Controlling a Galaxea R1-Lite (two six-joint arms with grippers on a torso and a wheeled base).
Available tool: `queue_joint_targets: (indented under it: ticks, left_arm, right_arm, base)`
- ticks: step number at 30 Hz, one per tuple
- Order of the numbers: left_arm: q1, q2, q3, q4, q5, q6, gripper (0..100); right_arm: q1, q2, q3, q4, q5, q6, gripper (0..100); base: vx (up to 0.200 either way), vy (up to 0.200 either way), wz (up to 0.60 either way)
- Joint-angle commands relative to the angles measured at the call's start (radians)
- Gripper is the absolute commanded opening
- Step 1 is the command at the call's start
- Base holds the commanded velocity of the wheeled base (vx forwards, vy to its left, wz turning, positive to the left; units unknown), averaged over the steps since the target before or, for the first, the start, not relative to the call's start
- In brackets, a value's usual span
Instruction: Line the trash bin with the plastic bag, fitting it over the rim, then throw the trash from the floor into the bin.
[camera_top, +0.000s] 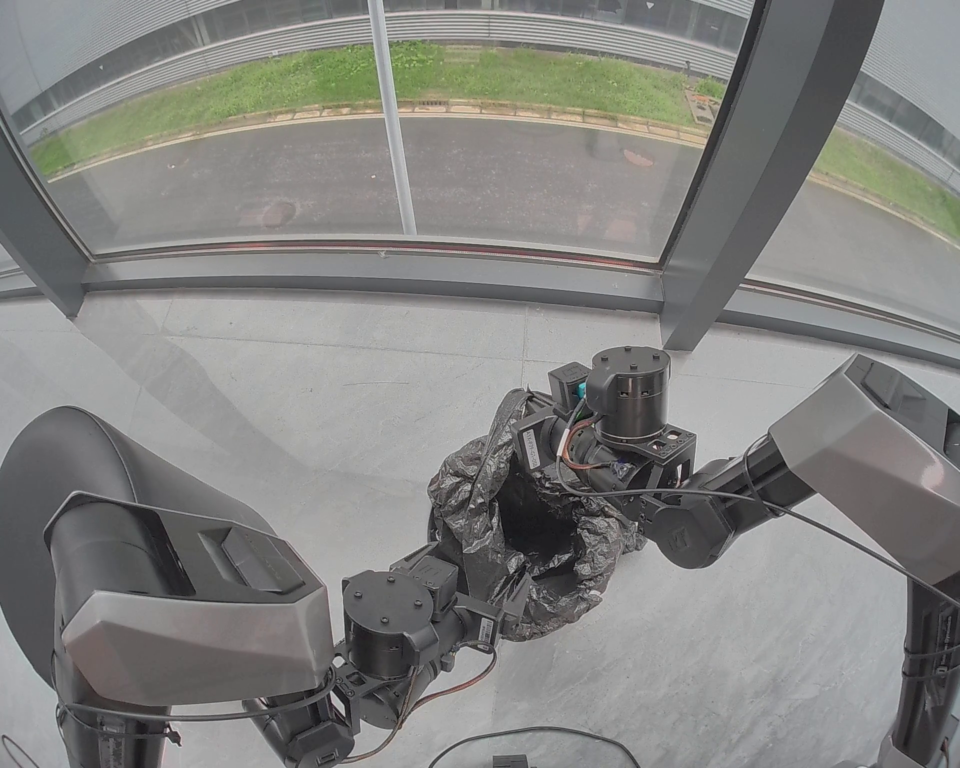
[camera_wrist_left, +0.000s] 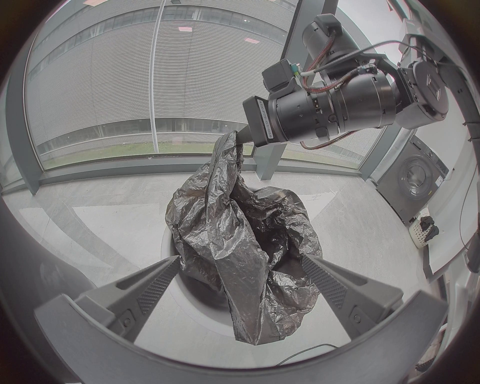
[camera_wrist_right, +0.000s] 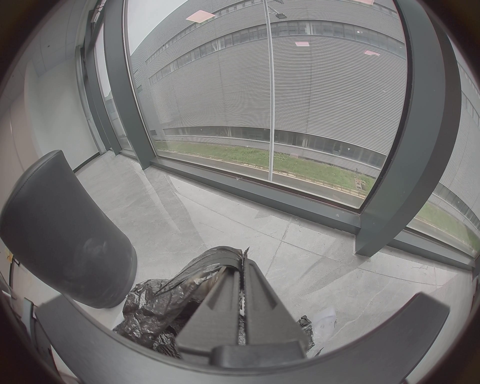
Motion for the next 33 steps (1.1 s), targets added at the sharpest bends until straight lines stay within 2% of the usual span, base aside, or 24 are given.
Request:
queue_joint_targets:
  ticks: [1, 11, 12, 27, 33]
  left_arm:
    - [0.002, 0.024, -0.014, -0.001, 0.000, -0.002, 100]
    - [0.001, 0.070, -0.069, 0.001, 0.000, -0.004, 100]
    - [0.001, 0.071, -0.071, 0.001, 0.000, -0.006, 0]
    - [-0.007, 0.077, -0.055, -0.004, 0.000, -0.022, 0]
    - [0.039, 0.087, -0.049, -0.005, 0.005, -0.006, 0]
  right_arm:
    - [0.000, 0.001, 0.000, 0.000, -0.001, 0.000, 0]
    - [0.000, 0.000, 0.009, -0.002, -0.001, 0.001, 0]
    - [0.000, 0.000, 0.009, -0.002, -0.001, 0.001, 0]
    - [0.000, -0.010, -0.002, -0.002, -0.001, -0.002, 0]
    - [-0.001, -0.014, -0.003, -0.004, -0.002, -0.009, 0]
  base:
    - [0.000, 0.000, 0.00]
    - [0.000, 0.000, 0.00]
    - [0.000, 0.000, 0.00]
    - [0.000, 0.000, 0.00]
    - [0.000, 0.000, 0.00]
